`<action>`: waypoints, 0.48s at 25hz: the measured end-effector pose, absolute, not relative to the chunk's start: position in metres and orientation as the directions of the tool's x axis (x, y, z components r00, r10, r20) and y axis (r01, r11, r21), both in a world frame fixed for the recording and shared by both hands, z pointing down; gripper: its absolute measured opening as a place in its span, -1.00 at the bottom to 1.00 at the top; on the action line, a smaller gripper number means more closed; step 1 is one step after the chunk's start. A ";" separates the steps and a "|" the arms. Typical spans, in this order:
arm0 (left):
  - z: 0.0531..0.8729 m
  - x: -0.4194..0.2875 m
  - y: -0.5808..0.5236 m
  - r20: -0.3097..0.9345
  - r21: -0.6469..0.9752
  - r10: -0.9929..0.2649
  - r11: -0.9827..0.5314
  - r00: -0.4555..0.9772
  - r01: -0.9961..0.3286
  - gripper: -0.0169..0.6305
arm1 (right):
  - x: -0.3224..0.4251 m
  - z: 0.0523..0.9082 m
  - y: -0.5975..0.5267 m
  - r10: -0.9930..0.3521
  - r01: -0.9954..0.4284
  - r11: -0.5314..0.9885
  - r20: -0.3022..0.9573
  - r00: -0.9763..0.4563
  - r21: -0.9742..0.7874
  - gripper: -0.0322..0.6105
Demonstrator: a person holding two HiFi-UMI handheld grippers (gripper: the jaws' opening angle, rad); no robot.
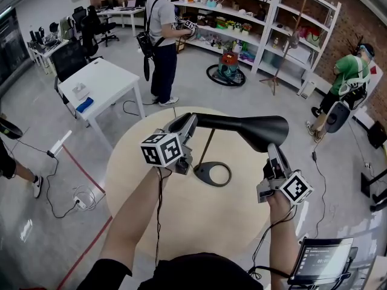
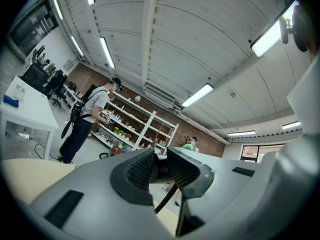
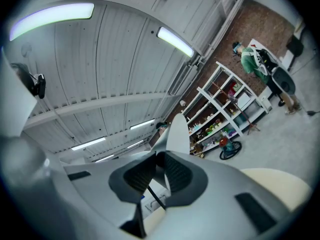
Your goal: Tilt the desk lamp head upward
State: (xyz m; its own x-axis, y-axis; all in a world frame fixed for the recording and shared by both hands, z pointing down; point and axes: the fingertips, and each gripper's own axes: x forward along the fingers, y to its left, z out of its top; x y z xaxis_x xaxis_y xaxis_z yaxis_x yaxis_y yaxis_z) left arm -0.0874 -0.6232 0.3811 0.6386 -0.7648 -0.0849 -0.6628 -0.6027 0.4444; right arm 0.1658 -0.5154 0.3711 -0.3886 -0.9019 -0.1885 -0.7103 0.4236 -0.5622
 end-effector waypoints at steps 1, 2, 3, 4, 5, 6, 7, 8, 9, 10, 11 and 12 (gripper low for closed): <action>0.382 -0.088 -0.624 -0.087 0.456 -0.763 -0.601 0.640 -0.656 -0.76 | 0.166 0.370 -0.516 -0.903 -0.718 0.422 -0.186 -0.387 -0.553 -0.72; 0.384 -0.089 -0.624 -0.086 0.465 -0.763 -0.600 0.641 -0.651 -0.76 | 0.166 0.368 -0.516 -0.903 -0.726 0.422 -0.184 -0.387 -0.543 -0.72; 0.385 -0.089 -0.624 -0.085 0.469 -0.763 -0.598 0.640 -0.650 -0.76 | 0.166 0.367 -0.516 -0.905 -0.733 0.418 -0.179 -0.385 -0.537 -0.73; 0.386 -0.089 -0.624 -0.083 0.471 -0.764 -0.596 0.639 -0.651 -0.76 | 0.169 0.369 -0.516 -0.911 -0.740 0.406 -0.168 -0.377 -0.536 -0.73; 0.387 -0.089 -0.624 -0.082 0.472 -0.766 -0.594 0.638 -0.652 -0.76 | 0.171 0.371 -0.517 -0.915 -0.746 0.395 -0.159 -0.370 -0.536 -0.73; 0.388 -0.089 -0.624 -0.082 0.473 -0.766 -0.593 0.637 -0.652 -0.76 | 0.171 0.369 -0.517 -0.916 -0.750 0.393 -0.157 -0.369 -0.531 -0.73; 0.388 -0.090 -0.624 -0.082 0.477 -0.767 -0.591 0.637 -0.650 -0.76 | 0.169 0.366 -0.516 -0.915 -0.754 0.397 -0.159 -0.372 -0.523 -0.73; 0.389 -0.090 -0.624 -0.083 0.481 -0.767 -0.590 0.636 -0.648 -0.76 | 0.167 0.363 -0.516 -0.914 -0.757 0.400 -0.159 -0.374 -0.516 -0.73; 0.390 -0.091 -0.624 -0.085 0.487 -0.767 -0.589 0.636 -0.645 -0.76 | 0.165 0.360 -0.516 -0.912 -0.759 0.404 -0.161 -0.377 -0.511 -0.73; 0.391 -0.091 -0.624 -0.087 0.495 -0.767 -0.587 0.636 -0.641 -0.76 | 0.164 0.358 -0.516 -0.911 -0.759 0.407 -0.164 -0.379 -0.508 -0.73; 0.391 -0.092 -0.624 -0.091 0.503 -0.767 -0.586 0.635 -0.635 -0.76 | 0.164 0.357 -0.516 -0.911 -0.761 0.408 -0.166 -0.378 -0.504 -0.73; 0.392 -0.092 -0.625 -0.096 0.514 -0.766 -0.585 0.635 -0.628 -0.76 | 0.164 0.356 -0.517 -0.910 -0.764 0.410 -0.169 -0.379 -0.498 -0.73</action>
